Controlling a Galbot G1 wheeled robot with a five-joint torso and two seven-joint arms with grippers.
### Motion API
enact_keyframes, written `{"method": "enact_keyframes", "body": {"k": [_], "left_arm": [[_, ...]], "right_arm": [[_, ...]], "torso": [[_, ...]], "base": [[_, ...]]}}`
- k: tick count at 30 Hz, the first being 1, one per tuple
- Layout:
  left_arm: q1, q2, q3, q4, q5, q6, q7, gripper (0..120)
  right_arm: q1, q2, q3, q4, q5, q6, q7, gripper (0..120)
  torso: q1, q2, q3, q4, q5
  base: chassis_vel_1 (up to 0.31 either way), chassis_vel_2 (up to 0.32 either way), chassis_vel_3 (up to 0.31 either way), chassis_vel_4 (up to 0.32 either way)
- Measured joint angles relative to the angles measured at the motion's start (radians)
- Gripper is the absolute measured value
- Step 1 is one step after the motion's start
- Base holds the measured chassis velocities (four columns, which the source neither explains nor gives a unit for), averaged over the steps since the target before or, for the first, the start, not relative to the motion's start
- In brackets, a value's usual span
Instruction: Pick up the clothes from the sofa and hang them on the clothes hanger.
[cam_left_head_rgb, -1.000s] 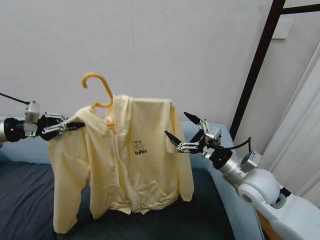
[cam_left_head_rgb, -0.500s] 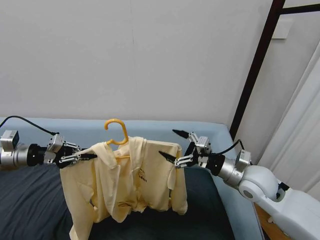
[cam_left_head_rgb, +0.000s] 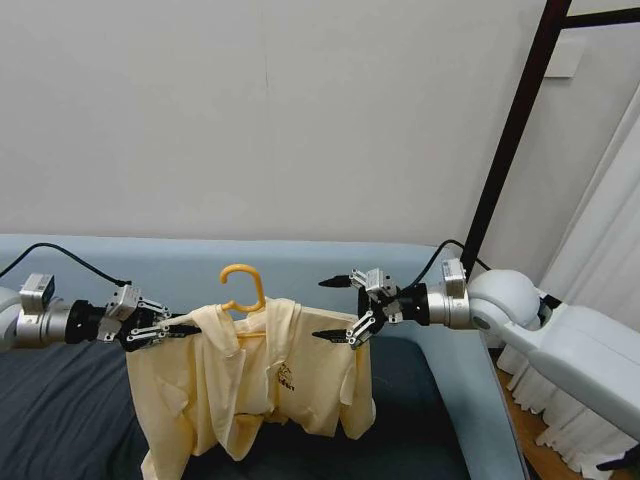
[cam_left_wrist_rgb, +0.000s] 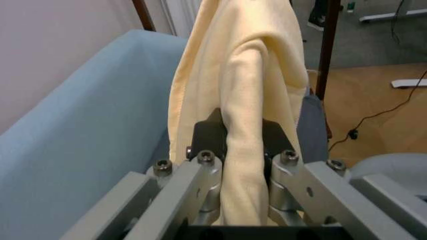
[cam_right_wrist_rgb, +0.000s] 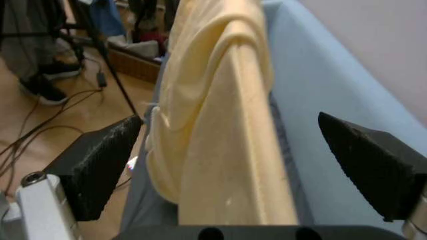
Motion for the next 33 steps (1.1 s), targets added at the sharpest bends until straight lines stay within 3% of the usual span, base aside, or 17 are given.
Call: {"method": "enact_keyframes", "body": {"k": [3,11,15,22,25,28,33], "left_arm": [[-0.009,0.0,0.003,0.002,0.0,0.0,0.0,7],[-0.012,0.0,0.004,0.003,-0.001,0.0,0.005,7],[-0.012,0.001,0.008,0.002,0.004,-0.001,0.008,7],[-0.01,0.0,0.01,-0.006,0.017,-0.003,0.012,7],[-0.009,-0.002,0.01,-0.011,0.018,-0.004,0.012,7],[-0.009,-0.003,0.011,-0.012,0.018,-0.004,0.011,7],[-0.01,-0.004,0.014,-0.013,0.02,-0.004,0.011,7]], "right_arm": [[0.003,0.015,-0.003,-0.019,-0.006,-0.015,-0.023,99],[-0.006,0.038,-0.004,-0.054,0.005,-0.025,-0.022,73],[-0.004,0.044,-0.002,-0.062,0.013,-0.03,-0.021,52],[-0.003,0.044,0.002,-0.062,0.024,-0.036,-0.031,31],[-0.007,0.044,0.004,-0.062,0.021,-0.041,-0.056,16],[-0.013,0.044,0.006,-0.062,0.018,-0.041,-0.066,9],[-0.023,0.049,0.009,-0.064,0.009,-0.041,-0.07,8]], "torso": [[0.0,0.0,0.0,0.0001,0.0001],[0.0,0.0,0.0,0.0001,0.0001],[0.0,0.0,0.0,0.0002,0.0001],[0.0,0.0,0.0,0.0001,0.0001],[0.0,0.0,0.0,0.0002,0.0001],[0.0,0.0,0.0,0.0001,0.0001],[0.0,0.0,0.0,0.0001,0.0001]], "base": [[0.0,0.0,0.0,0.0],[0.0,0.0,0.0,0.0],[0.0,0.0,0.0,0.0],[0.0,0.0,0.0,0.0],[0.0,0.0,0.0,0.0],[0.0,0.0,0.0,0.0],[0.0,0.0,0.0,0.0]]}}
